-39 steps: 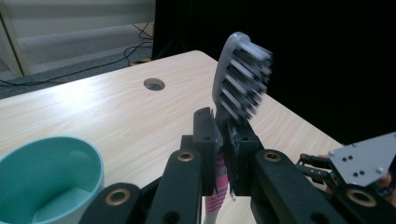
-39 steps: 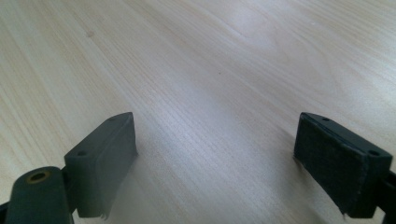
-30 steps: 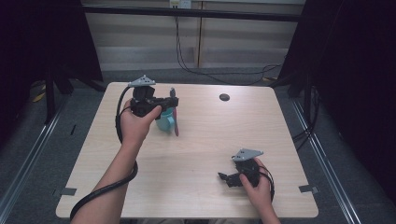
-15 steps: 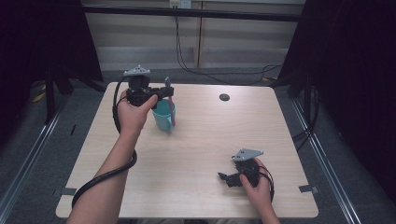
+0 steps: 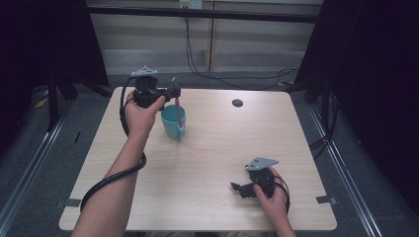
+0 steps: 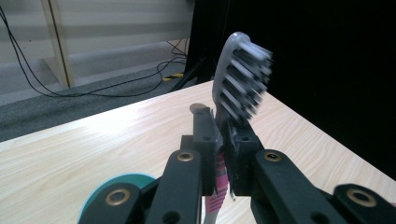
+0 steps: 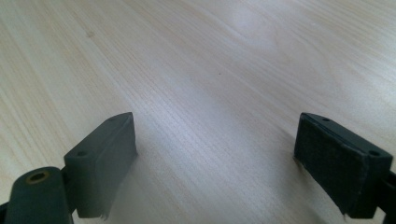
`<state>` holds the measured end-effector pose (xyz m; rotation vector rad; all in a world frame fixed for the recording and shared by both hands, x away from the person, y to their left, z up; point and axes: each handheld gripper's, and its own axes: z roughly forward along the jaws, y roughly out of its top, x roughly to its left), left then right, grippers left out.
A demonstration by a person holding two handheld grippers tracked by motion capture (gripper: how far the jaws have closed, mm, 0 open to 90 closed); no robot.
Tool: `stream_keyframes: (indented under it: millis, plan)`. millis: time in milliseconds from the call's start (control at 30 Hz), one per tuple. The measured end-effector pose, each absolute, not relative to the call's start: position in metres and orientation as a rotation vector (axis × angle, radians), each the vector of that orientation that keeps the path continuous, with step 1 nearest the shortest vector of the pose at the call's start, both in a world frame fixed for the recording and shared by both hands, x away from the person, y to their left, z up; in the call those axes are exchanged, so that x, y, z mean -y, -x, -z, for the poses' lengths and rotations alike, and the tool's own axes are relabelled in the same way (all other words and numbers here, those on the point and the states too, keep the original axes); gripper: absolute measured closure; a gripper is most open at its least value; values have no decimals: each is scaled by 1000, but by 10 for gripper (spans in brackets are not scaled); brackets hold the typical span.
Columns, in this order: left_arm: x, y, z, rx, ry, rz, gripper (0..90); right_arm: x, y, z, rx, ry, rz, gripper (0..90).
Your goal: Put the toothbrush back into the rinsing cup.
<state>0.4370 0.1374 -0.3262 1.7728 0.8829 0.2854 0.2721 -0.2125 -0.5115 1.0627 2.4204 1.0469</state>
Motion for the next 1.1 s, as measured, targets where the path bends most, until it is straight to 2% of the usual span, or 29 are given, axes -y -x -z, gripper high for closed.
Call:
stream_keyframes:
  millis: [1100]
  plan:
    - [-140, -479, 322, -940, -1788, -394, 844, 212, -272, 511, -2421, -1064, -1046, 125]
